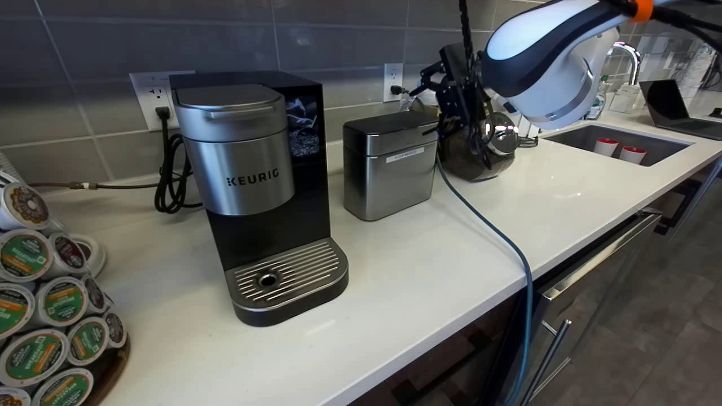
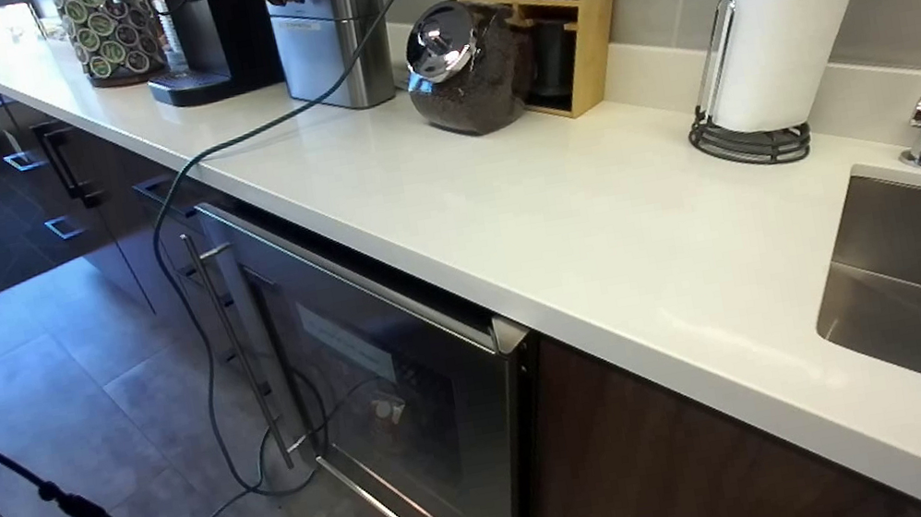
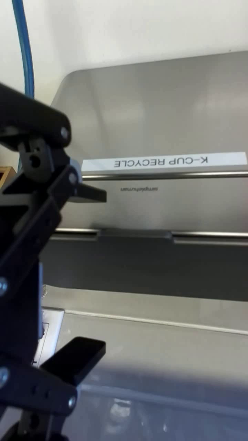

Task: Open the bin

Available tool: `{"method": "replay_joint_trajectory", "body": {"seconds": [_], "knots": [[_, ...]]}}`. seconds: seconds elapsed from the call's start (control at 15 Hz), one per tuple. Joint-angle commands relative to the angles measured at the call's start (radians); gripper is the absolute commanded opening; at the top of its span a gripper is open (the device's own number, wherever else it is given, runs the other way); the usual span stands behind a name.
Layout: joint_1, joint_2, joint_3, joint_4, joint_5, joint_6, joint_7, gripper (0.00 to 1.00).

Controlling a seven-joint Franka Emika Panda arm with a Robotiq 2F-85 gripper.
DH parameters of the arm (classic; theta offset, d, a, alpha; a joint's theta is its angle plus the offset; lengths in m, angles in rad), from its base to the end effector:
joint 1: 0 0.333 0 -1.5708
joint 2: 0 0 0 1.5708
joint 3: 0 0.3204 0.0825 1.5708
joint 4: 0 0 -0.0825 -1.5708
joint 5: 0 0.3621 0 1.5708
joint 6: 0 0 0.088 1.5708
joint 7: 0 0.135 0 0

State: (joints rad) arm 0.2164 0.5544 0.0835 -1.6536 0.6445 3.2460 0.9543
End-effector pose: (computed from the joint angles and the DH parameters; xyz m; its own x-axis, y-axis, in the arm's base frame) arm 0.7160 0.1448 0.4021 0.2188 -0.9752 -0.0326 -0.5193 -0.0881 -0.8501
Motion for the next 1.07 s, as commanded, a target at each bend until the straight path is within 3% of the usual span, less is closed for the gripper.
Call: {"method": "replay_joint_trajectory", "body": {"seconds": [0.0,0.4,0.6,1.0], "knots": [[0.075,-0.005,-0.072,-0.012,0.011,-0.053,0.059,1.00],[0.099,0.031,-0.061,0.048,0.010,-0.032,0.104,1.00],[0.143,0.044,-0.120,0.052,0.000,-0.043,0.135,1.00],[0.173,0.079,-0.169,0.107,0.007,-0.014,0.163,1.00]]}}
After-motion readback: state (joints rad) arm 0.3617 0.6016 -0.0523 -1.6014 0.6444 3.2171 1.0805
